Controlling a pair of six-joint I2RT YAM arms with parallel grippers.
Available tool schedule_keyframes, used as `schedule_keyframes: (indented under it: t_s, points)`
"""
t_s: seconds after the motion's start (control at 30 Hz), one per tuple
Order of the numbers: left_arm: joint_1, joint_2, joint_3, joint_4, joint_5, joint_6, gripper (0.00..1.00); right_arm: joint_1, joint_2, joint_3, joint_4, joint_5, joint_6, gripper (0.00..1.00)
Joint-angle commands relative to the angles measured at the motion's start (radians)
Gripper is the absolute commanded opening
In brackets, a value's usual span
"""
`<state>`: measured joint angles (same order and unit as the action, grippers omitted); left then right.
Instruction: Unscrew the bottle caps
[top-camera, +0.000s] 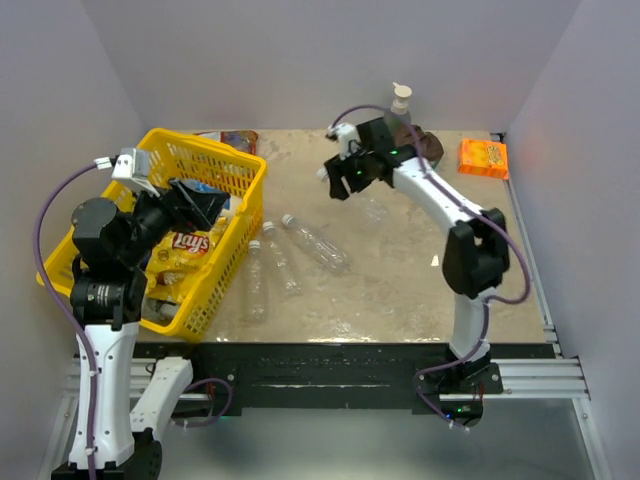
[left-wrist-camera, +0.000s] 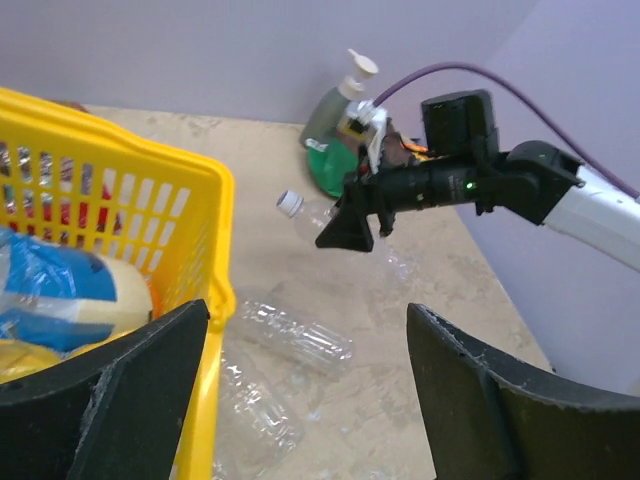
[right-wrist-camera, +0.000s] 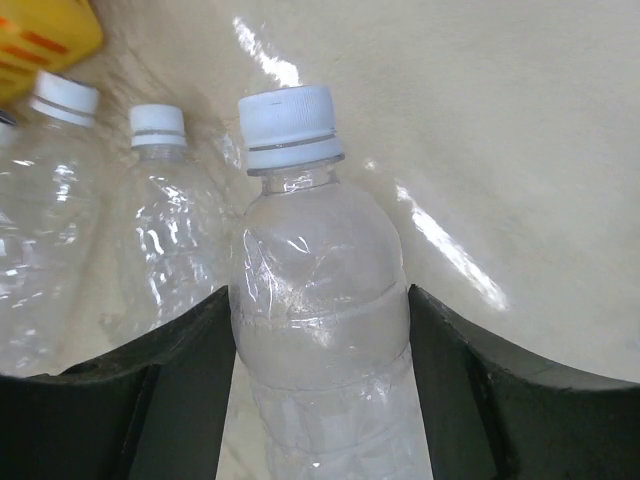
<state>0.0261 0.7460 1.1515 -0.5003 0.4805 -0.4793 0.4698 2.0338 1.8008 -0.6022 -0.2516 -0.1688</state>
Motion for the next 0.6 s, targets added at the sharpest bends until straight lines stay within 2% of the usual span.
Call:
schedule_keyframes:
  t_s: [0.0, 0.1, 0.2, 0.23, 0.3, 0.33, 0.43, 0.47, 0.57]
  points:
    - [-0.002, 0.001, -0.070, 0.276, 0.145, -0.149, 0.84, -0.079, -0.306, -0.088, 0.116, -0.158, 0.161, 0.31]
    - [-0.070, 0.001, -0.130, 0.437, 0.141, -0.231, 0.84, -0.080, -0.447, -0.186, 0.209, -0.277, 0.310, 0.29]
    - [-0.265, 0.044, -0.122, 0.480, -0.003, -0.214, 0.83, -0.080, -0.568, -0.317, 0.378, -0.374, 0.492, 0.26]
    - [-0.367, 0.085, -0.113, 0.485, -0.064, -0.209, 0.82, -0.080, -0.593, -0.346, 0.419, -0.386, 0.573, 0.26]
    - [-0.467, 0.130, -0.084, 0.526, -0.118, -0.185, 0.82, -0.080, -0.638, -0.404, 0.495, -0.405, 0.644, 0.25]
    - [-0.556, 0.172, -0.075, 0.532, -0.173, -0.177, 0.82, -0.080, -0.673, -0.418, 0.518, -0.419, 0.699, 0.24]
    - [-0.684, 0.251, -0.065, 0.612, -0.224, -0.165, 0.83, -0.080, -0.731, -0.489, 0.652, -0.471, 0.849, 0.22]
    - [-0.709, 0.272, -0.068, 0.665, -0.230, -0.168, 0.83, -0.080, -0.745, -0.507, 0.726, -0.475, 0.886, 0.22]
    - [-0.765, 0.332, -0.078, 0.726, -0.250, -0.205, 0.85, -0.079, -0.793, -0.560, 0.804, -0.486, 0.989, 0.20]
